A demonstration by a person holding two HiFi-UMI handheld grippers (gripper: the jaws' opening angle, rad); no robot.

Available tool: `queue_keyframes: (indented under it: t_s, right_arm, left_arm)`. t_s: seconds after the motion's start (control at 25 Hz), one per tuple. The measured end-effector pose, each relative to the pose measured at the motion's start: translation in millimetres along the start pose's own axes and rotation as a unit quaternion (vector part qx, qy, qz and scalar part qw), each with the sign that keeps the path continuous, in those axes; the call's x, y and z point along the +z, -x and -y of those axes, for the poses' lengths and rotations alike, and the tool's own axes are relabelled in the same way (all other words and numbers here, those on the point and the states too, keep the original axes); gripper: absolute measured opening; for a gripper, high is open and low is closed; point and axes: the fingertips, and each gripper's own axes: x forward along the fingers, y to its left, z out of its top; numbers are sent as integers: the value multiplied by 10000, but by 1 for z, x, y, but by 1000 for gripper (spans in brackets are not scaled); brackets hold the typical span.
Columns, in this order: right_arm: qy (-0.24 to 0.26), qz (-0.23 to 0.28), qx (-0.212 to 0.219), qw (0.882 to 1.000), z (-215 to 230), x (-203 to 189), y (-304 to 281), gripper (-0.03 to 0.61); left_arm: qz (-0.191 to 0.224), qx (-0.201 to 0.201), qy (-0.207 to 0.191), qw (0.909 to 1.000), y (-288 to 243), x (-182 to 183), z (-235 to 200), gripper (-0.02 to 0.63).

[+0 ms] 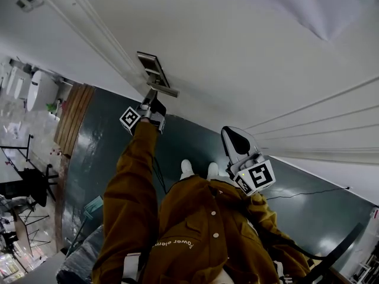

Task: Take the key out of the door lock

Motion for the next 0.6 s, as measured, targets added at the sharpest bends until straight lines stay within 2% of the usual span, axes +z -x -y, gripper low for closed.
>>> queue_keyframes:
  t_s: [0.28, 0.44, 0.6]
  right_arm:
    - [238, 25, 283, 9993, -7, 5, -56, 5]
    - [185, 60, 335, 9992, -10, 6, -64, 6]
    - [142, 56, 317, 9994, -9, 2, -65, 5]
  left_arm:
    - [-62, 8, -44, 10000, -1, 1, -4, 21]
    - [-28, 128, -66, 9999, 1, 3, -10, 21]
    - [-6, 40, -45, 10000, -1, 2, -4, 20]
